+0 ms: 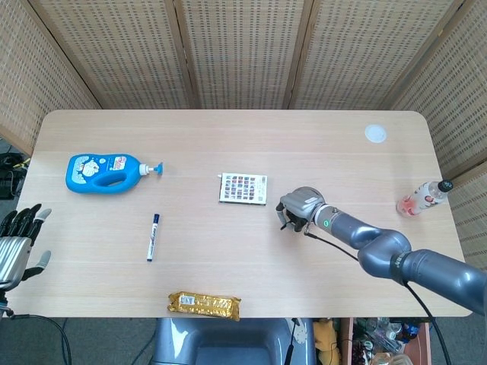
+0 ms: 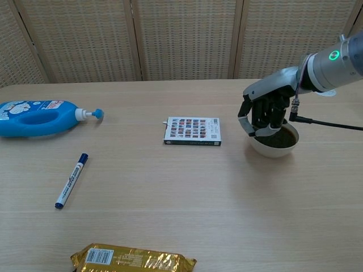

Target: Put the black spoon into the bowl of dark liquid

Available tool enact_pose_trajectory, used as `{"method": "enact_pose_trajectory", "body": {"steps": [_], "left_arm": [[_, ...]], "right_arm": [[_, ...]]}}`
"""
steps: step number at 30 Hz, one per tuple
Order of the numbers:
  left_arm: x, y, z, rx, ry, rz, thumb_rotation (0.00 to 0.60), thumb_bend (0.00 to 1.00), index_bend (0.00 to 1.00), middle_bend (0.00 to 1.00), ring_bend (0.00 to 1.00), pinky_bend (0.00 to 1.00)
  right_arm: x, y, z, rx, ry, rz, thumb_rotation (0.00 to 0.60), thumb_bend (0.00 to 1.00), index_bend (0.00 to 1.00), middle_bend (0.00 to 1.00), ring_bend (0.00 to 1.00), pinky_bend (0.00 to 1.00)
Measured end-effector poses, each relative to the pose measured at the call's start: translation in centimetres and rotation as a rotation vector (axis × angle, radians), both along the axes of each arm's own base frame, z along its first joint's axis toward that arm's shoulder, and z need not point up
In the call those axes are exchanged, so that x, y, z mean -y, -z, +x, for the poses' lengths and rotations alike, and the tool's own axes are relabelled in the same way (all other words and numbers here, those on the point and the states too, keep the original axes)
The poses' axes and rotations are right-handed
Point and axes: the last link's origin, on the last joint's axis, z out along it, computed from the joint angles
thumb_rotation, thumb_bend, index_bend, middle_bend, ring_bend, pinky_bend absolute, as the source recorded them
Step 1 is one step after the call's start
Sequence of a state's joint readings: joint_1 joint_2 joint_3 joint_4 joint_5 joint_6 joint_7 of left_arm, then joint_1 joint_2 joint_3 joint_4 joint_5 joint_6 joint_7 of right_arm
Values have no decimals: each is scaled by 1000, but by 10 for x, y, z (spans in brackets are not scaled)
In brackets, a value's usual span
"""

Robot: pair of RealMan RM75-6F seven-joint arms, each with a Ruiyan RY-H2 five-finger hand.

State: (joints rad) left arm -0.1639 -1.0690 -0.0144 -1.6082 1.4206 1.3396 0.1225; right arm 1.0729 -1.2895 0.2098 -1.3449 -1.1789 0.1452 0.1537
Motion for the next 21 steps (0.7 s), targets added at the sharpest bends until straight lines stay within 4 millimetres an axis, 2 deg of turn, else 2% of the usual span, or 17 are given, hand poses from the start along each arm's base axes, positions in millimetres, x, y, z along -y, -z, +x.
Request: {"method": "enact_pose_trajectory", "body": {"steps": [11,21], "left_arm": [[3,0,-2,-2,-16,-1,600,414,0,0,0,0],[-1,2,4,-6,-7,-9,600,414,0,0,0,0]], "right_arm": [[27,12,-9,3,100,-27,600,670,629,840,740,708],[33,18,-27,-15,161,-30,600,670,630,840,740,708]]}}
